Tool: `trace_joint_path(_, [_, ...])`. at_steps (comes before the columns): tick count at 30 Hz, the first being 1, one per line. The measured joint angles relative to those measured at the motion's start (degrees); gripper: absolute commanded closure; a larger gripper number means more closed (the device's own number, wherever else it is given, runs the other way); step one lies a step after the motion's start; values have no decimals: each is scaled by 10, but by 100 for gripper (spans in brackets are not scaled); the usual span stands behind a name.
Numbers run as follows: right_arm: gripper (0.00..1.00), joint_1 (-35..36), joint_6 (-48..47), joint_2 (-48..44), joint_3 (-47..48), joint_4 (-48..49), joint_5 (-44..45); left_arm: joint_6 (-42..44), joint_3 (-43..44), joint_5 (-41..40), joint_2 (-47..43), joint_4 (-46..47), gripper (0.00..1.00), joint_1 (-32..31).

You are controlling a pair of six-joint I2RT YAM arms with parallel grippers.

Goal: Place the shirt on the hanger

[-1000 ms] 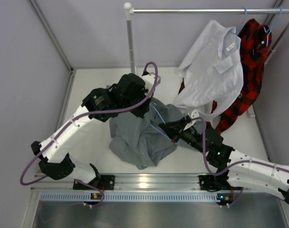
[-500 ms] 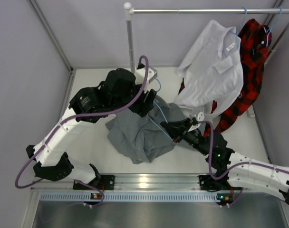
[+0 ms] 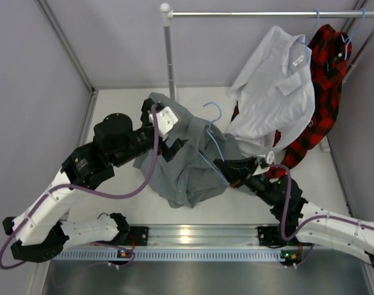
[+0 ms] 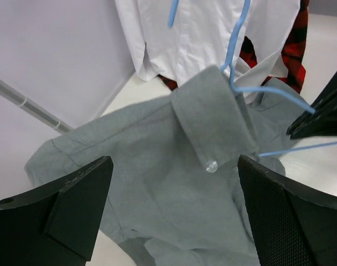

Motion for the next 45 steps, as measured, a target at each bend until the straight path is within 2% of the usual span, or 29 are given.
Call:
trace_joint_path(2, [100,0,0,-34,-3,-9,-1,42,-49,46,-30,39,2,19])
trace_joint_path(4, [100,0,0,-75,-5,-25,-2,70,-61,135,-30,61,5,81])
trace_joint_path(7, [100,0,-1,-129,-5,-50,-3,75,8,288,29,64,6,202])
trace_joint_path(8, [100,0,-1,-144,-5,-58,-3,75,37,335,56,73,6,223])
trace_joint_path(13, [100,0,-9,-179,-5,-102,4,74,69,516,104,76,5,239])
trace_joint_path(18, [100,0,-19,-183,-8,-141,0,72,87,630,88,72,4,239])
trace_joint_path(25, [100,0,-27,-182,-15,-155,-26,73,87,696,55,73,4,239])
trace_joint_path(32, [100,0,-35,-177,-14,-163,-82,72,76,720,97,74,2,239])
trace_joint_path(40, [100,0,-47,-179,-9,-194,-127,55,57,756,135,73,11,237])
trace_joint_path(45, [100,0,-58,-179,9,-222,-139,44,16,757,132,75,9,220])
